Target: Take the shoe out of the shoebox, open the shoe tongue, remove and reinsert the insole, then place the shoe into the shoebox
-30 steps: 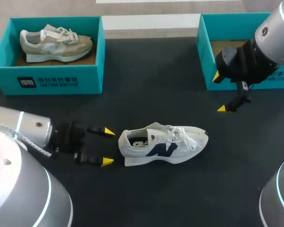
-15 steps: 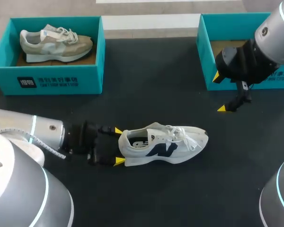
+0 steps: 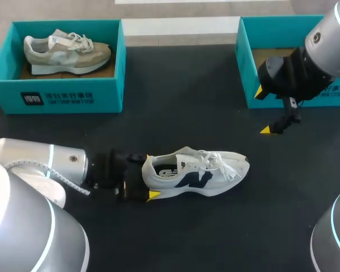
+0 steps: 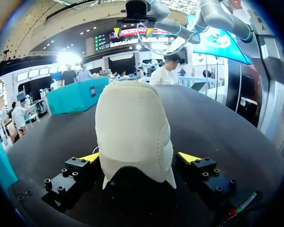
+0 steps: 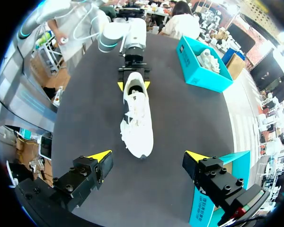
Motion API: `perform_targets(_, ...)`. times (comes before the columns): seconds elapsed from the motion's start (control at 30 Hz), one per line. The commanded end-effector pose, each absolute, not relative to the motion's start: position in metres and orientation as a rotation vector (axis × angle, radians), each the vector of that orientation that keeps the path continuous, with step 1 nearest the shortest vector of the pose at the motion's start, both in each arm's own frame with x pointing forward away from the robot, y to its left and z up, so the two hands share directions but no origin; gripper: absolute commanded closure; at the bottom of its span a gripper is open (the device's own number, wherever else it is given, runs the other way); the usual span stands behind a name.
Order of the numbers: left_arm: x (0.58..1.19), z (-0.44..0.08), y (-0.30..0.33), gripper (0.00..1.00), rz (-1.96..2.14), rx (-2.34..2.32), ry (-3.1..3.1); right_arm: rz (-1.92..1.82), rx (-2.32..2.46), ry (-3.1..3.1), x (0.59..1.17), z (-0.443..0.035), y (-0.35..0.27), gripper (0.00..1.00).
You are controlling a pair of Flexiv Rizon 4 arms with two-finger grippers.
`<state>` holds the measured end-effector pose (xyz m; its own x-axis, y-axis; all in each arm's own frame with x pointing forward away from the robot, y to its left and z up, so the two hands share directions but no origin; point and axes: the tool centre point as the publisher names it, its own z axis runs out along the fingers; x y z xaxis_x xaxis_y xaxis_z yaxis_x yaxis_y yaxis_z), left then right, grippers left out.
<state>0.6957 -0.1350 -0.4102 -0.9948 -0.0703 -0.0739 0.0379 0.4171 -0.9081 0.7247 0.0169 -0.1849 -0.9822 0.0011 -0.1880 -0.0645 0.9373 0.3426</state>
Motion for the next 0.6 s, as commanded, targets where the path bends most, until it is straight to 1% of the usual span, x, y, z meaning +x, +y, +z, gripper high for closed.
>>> perform_targets(0.03, 0.6981, -0.417, -0.146, 0.0, -1.64, -0.038, 2.561, 0.521, -0.049, 2.91, 0.7261, -0.1859, 0.018, 0.0)
perform_targets(0.17, 0.6984, -0.4203, -0.1486, 0.0, -1.645, -0.068, 2.545, 0.521, -0.049, 2.91, 0.7261, -0.1859, 0.018, 0.0)
perform_targets(0.2, 0.6986, -0.4211, -0.1491, 0.07, -1.646, -0.072, 2.544, 0.521, -0.049, 2.91, 0.7261, -0.1859, 0.018, 0.0)
perform_targets(0.27, 0.6979, -0.4215, -0.1504, 0.46, -1.647, -0.074, 2.542, 0.521, -0.049, 2.91, 0.7261, -0.1859, 0.018, 0.0)
perform_targets(0.3, 0.6973, -0.4212, -0.1508, 0.6, -1.646, -0.073, 2.542, 0.521, -0.049, 2.91, 0.7261, -0.1859, 0.018, 0.0)
perform_targets(0.33, 0.697, -0.4211, -0.1509, 0.8, -1.646, -0.072, 2.543, 0.521, -0.049, 2.91, 0.7261, -0.1859, 0.018, 0.0)
perform_targets(0.37, 0.6968, -0.4209, -0.1509, 0.88, -1.648, -0.069, 2.545, 0.521, -0.049, 2.91, 0.7261, -0.1859, 0.018, 0.0)
perform_targets(0.4, 0.6964, -0.4207, -0.1508, 1.0, -1.649, -0.067, 2.551, 0.521, -0.049, 2.91, 0.7261, -0.1859, 0.018, 0.0)
perform_targets(0.6, 0.6965, -0.4191, -0.1474, 1.0, -1.649, -0.063, 2.559, 0.521, -0.049, 2.91, 0.7261, -0.1859, 0.018, 0.0)
